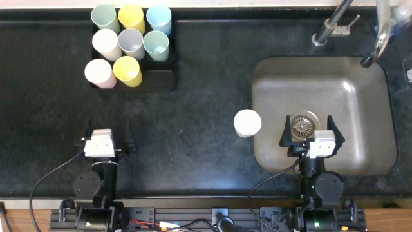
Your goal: Store Cups
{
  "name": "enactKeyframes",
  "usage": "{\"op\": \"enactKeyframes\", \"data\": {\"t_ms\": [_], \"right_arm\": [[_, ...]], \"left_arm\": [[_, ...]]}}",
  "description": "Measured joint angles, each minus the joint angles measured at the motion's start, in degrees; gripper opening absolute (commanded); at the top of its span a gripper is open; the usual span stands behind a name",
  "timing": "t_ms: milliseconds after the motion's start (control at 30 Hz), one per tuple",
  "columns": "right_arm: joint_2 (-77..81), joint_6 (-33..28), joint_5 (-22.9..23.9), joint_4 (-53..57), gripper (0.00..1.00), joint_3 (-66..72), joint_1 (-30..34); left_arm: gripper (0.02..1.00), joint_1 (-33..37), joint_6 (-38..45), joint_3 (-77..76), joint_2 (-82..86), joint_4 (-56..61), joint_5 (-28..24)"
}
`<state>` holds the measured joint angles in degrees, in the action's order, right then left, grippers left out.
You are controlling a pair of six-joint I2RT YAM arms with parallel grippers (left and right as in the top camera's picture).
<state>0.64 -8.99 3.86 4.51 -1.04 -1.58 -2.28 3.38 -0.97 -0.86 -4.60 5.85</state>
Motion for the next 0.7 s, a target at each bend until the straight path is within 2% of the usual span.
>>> {"op": "enactKeyframes", "data": {"t_ms": [700], "right_arm": [[0.0, -0.02, 0.0, 0.02, 0.998, 0.0, 0.0]], "left_arm": [[0.998, 0.0, -4.09, 0.0, 0.0, 0.15, 1.73]]}}
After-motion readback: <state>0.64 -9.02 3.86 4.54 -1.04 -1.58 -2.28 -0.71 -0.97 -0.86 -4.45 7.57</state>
